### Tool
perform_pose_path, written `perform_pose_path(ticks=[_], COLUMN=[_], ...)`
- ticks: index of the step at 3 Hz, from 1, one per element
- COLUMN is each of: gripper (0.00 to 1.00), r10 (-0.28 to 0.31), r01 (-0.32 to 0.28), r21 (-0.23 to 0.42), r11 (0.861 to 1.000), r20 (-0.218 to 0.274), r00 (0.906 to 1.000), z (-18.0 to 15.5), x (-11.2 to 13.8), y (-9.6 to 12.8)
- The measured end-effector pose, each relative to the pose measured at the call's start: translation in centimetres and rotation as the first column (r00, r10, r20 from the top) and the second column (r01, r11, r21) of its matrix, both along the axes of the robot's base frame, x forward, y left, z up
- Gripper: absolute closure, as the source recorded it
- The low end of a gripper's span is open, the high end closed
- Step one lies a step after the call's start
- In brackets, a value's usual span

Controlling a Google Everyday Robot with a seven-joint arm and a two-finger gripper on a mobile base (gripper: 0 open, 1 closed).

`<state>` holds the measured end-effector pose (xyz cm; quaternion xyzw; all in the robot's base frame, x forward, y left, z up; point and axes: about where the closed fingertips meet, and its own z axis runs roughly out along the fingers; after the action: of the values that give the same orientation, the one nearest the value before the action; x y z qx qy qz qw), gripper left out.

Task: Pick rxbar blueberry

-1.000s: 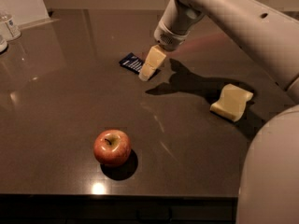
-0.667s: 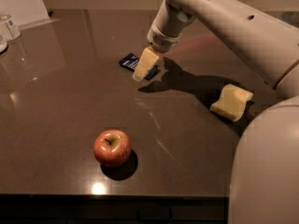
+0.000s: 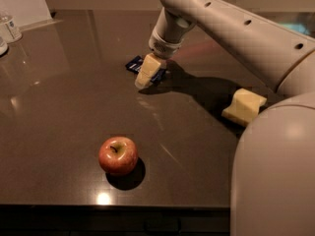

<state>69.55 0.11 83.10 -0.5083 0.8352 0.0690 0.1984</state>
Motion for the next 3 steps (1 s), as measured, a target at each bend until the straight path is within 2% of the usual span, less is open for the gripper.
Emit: perform_pose_path(ticks=[1, 3], gripper=[0.18, 0.64], r10=[-0.007, -0.012], r01=[0.006, 0.012], r21=[-0.015, -0.014], r11=[1.0, 1.0], r20=[-0.007, -0.013], r00=[1.0, 0.9998], z=[-0.55, -0.52], x=[0.11, 0.03], y=[0.25, 0.26])
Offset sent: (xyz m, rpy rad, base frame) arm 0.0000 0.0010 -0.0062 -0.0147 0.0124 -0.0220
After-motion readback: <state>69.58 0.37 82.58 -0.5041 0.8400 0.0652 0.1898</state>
